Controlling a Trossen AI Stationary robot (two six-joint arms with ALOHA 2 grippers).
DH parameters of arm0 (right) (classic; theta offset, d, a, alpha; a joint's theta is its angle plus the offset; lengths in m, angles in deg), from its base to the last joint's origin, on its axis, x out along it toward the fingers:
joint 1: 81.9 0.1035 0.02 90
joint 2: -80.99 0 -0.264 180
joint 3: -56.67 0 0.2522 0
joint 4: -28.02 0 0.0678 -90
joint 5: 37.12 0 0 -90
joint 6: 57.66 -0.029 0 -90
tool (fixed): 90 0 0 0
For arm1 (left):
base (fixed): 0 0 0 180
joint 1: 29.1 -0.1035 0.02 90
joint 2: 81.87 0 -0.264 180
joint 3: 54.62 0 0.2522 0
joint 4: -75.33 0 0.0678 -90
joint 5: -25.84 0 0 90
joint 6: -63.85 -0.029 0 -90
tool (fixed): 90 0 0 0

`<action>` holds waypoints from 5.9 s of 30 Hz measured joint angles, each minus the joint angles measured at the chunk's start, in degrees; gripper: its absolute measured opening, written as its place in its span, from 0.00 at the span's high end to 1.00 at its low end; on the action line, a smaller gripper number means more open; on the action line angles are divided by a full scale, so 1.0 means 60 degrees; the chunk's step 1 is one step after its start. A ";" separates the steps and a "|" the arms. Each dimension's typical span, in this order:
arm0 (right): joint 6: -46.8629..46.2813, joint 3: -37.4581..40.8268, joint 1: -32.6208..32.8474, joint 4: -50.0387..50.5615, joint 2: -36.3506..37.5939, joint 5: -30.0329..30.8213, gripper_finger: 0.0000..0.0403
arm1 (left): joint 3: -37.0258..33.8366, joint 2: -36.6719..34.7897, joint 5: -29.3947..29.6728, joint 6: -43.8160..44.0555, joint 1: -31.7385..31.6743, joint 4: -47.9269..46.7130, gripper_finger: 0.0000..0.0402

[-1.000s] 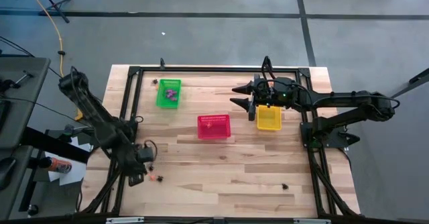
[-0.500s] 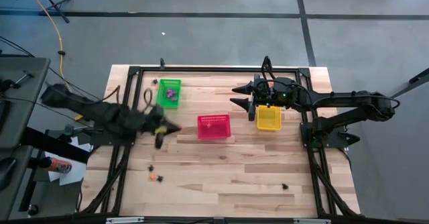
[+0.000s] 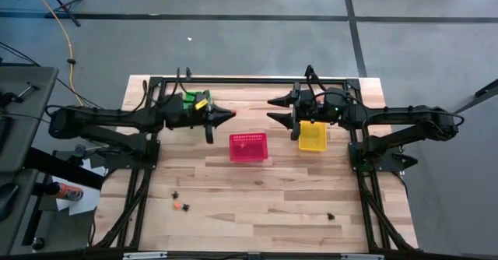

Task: Sort Halloween decoration
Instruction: Put the orange spider toy into the red bin

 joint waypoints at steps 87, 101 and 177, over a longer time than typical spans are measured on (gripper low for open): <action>-0.0004 0.0000 -0.0006 0.0143 0.0004 0.0234 0.49 | 0.4529 0.8130 -0.0502 -0.1686 0.0423 -0.6950 0.99; 0.0000 0.0000 -0.0006 0.0162 0.0004 0.0228 0.49 | 0.4514 0.7192 -0.0790 -0.1254 0.0079 -0.6994 0.65; -0.2650 -0.0004 0.0001 0.1727 0.0004 0.1622 0.49 | 0.0551 -0.0667 -0.0210 -0.1033 0.0140 -0.0395 0.57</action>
